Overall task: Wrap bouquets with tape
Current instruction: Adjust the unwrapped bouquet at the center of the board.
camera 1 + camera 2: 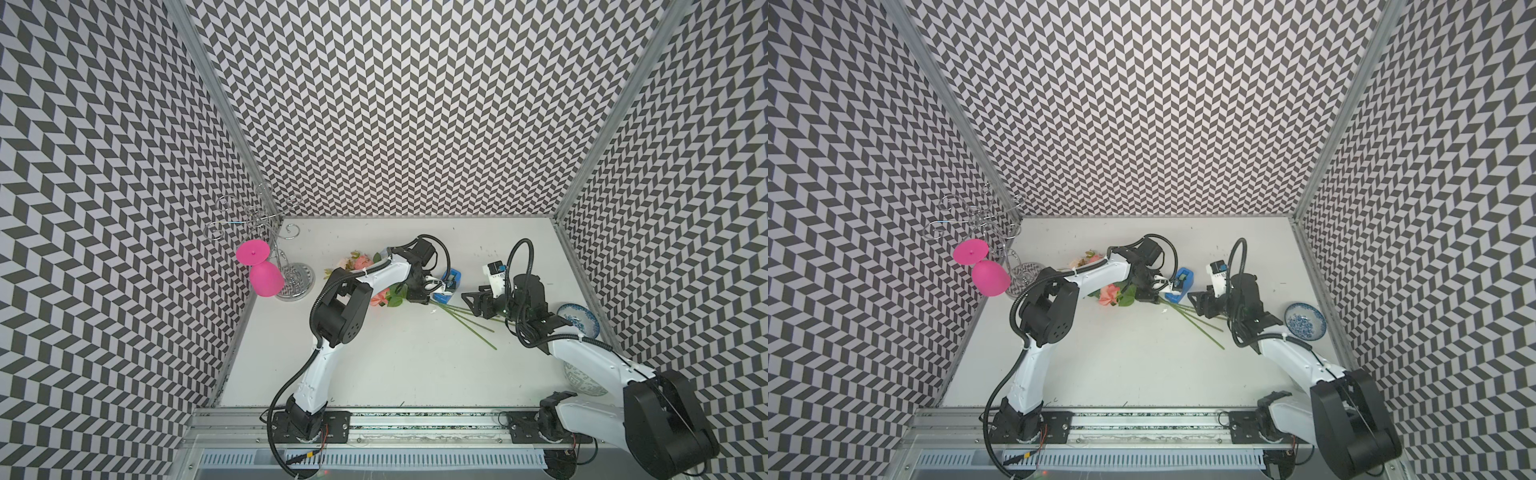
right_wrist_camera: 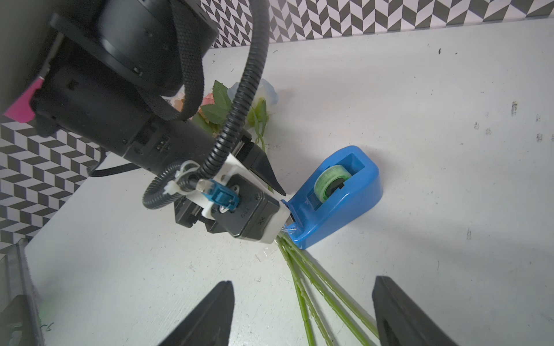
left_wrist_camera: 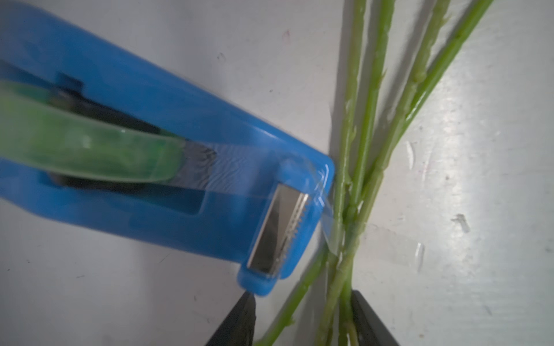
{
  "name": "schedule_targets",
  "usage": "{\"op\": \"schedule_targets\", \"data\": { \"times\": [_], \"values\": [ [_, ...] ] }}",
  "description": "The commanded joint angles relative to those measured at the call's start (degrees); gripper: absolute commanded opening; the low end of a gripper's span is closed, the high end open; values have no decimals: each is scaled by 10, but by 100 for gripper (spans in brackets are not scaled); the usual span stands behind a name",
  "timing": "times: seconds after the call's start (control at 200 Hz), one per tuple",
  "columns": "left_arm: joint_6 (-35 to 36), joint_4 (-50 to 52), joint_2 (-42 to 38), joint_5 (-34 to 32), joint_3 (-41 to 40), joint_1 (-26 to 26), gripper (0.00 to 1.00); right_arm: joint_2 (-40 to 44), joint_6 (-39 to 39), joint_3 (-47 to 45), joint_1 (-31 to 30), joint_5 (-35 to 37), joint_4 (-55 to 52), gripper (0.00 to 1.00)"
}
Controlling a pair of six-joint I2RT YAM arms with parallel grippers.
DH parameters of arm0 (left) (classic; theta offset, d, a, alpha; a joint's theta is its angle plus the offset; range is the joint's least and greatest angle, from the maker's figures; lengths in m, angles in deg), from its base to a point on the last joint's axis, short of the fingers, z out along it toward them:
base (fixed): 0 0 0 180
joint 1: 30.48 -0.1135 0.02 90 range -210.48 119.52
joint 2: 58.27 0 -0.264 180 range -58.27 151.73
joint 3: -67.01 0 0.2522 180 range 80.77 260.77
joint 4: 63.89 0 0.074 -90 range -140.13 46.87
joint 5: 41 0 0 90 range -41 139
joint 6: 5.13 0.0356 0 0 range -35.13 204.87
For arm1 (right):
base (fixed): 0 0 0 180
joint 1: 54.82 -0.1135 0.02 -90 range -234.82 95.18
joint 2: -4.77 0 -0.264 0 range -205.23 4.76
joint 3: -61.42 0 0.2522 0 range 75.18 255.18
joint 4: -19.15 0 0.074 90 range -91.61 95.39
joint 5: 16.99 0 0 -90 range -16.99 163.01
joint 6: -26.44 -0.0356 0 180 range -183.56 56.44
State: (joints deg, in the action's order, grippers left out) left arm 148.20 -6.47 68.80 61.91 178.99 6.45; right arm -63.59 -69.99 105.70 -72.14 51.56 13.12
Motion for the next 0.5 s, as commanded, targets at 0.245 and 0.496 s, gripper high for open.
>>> {"op": "schedule_targets", "data": {
  "times": [0.245,0.496],
  "values": [
    [-12,44,69,-38,-3,19,44,21,4,10,2,-2,13,75],
    [-5,48,101,-13,-8,11,39,48,-5,-9,1,3,20,74]
  ]
}}
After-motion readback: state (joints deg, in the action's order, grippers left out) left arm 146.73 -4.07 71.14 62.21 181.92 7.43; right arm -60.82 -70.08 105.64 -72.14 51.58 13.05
